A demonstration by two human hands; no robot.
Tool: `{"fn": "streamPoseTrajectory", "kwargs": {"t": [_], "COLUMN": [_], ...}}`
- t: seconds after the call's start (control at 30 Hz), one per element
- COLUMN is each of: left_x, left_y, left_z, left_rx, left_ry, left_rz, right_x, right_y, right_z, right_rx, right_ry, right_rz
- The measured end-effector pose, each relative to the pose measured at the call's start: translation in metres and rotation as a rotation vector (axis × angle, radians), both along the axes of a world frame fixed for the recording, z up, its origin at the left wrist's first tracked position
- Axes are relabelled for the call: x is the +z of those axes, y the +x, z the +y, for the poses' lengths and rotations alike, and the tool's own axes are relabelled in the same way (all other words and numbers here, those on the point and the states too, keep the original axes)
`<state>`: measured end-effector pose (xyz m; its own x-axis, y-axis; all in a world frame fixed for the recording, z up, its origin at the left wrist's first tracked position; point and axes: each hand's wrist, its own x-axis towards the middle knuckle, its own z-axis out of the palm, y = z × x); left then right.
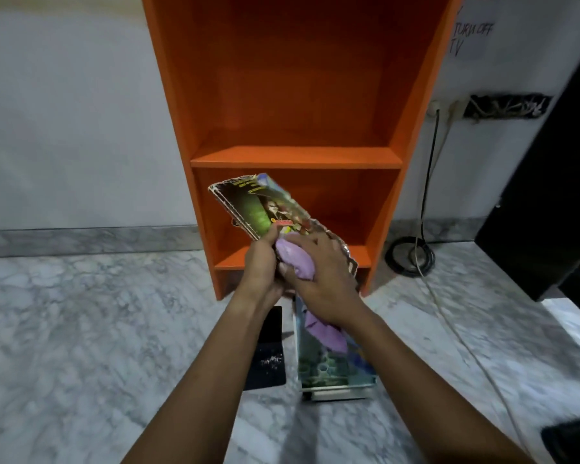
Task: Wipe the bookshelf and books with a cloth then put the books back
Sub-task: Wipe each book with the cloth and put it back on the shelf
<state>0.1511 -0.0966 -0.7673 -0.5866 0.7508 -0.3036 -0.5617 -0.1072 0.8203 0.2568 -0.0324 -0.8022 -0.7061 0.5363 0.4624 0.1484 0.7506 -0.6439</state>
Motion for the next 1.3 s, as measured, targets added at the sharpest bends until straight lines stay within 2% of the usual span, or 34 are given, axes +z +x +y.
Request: {"fn": "streamPoseTrajectory", "kwargs": {"t": [0.13,0.2,0.27,0.4,0.5,0.57,0.67,0.73,0.83,0.9,1.0,1.13,1.3], "left_x": [0.008,0.010,0.012,0.015,0.017,0.022,0.028,0.025,0.013,0.004,0.006,0.032,0.097], "left_y": [0.010,0.013,0.013,0.005,-0.007,-0.018,-0.040,-0.056,-0.075,-0.077,-0.070,-0.083,-0.118], "left_z": [-0.005,-0.012,-0.019,-0.031,-0.038,-0.045,-0.053,-0.058,-0.070,-0.076,-0.075,-0.065,-0.037], "left_rx": [-0.090,-0.154,-0.200,-0.245,-0.233,-0.169,-0.160,-0.225,-0.409,-0.459,-0.350,-0.176,0.016], "left_ry": [0.064,0.090,0.122,0.209,0.219,0.192,0.073,-0.090,-0.250,-0.205,-0.073,-0.045,-0.052], "left_rz": [0.017,0.043,0.062,-0.020,-0.029,0.058,0.208,0.317,0.433,0.370,0.363,0.656,0.919], "right_x": [-0.002,0.000,0.003,0.009,0.004,0.006,0.018,0.028,0.044,0.059,0.075,0.094,0.144], "right_y": [-0.001,-0.001,0.005,0.027,0.034,0.029,0.022,0.018,0.005,-0.001,-0.005,-0.020,-0.071], "right_z": [0.014,0.031,0.049,0.055,0.050,0.053,0.067,0.075,0.084,0.086,0.093,0.107,0.131], "right_rx": [-0.165,-0.176,-0.171,0.023,0.152,0.124,0.104,0.108,0.076,0.031,-0.003,-0.015,-0.092], "right_ry": [-0.130,-0.315,-0.541,-1.060,-1.219,-1.187,-1.144,-1.193,-1.130,-1.010,-0.892,-0.768,-0.578], "right_rz": [0.103,0.206,0.196,0.251,0.237,0.273,0.424,0.484,0.515,0.545,0.512,0.422,0.438]}}
